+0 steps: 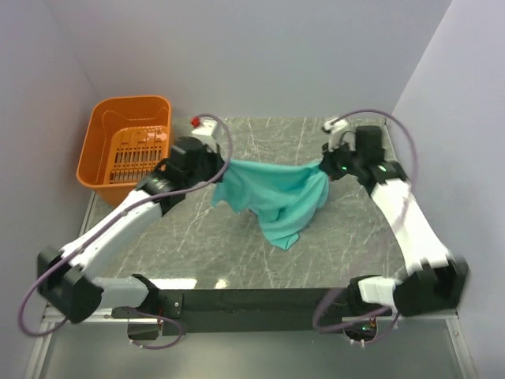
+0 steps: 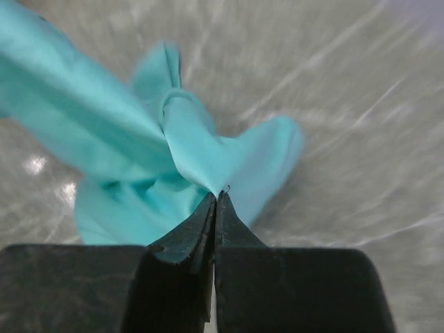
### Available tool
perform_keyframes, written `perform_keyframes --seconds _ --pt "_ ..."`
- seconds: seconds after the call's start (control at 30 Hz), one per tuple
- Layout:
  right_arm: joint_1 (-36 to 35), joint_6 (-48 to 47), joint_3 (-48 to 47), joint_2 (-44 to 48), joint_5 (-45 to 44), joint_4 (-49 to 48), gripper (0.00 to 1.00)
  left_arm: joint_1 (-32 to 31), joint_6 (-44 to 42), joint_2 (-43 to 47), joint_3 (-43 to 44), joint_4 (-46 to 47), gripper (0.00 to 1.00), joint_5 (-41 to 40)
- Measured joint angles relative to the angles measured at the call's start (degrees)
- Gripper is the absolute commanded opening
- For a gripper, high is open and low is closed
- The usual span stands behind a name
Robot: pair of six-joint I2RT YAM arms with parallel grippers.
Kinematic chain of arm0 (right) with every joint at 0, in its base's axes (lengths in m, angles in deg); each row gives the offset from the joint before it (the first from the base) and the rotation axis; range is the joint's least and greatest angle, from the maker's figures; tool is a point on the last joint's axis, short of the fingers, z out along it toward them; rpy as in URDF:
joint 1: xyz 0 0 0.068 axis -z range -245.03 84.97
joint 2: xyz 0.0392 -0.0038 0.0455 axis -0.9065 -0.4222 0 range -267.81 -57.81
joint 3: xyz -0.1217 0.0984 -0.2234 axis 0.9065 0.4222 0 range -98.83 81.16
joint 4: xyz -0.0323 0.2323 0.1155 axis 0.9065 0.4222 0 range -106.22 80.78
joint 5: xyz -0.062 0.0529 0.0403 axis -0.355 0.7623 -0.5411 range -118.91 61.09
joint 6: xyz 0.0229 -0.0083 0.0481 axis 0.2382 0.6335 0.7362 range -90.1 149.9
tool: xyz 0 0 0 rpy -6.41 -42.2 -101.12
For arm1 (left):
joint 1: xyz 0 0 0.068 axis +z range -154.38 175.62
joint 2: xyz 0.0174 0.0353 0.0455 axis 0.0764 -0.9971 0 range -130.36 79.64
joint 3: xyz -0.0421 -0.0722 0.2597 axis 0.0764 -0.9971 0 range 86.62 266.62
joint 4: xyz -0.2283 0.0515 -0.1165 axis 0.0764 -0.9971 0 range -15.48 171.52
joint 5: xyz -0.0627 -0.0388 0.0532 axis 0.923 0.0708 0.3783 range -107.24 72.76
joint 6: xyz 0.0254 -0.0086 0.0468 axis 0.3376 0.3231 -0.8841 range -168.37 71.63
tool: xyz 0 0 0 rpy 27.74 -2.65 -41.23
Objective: Fold and stack the t-shirts
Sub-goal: Flatten the tshirt out
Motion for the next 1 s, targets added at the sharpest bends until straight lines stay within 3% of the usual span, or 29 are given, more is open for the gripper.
perform_keyframes --seconds 0.1,0.23,0.37,0.5,0.73,1.0 --pt "0.5 -1.4 -2.9 14.6 -0.2 0.2 0.0 1.7 -0.5 6.7 2.8 -0.9 0.0 -2.3" --pt "2.8 -1.8 -13.1 23.0 -0.2 1.0 0.0 2.5 -1.3 14.1 7.8 -0.3 0.0 -5.4" --pt "3.7 -1.7 -23.4 24.1 0.3 2.4 0.0 2.3 -2.3 19.3 11.5 1.3 0.01 -6.4" --pt "3.8 -1.9 -27.7 24.1 1.9 5.4 0.0 2.3 -3.4 22.6 13.5 2.6 0.01 -6.6" --pt "3.8 -5.7 -28.4 25.0 7.6 12.9 0.0 2.3 -4.6 24.9 13.9 2.7 0.01 -5.0" --pt "3.9 -7.5 -24.3 27.7 5.0 13.6 0.0 2.3 -4.3 22.5 11.7 3.5 0.01 1.7"
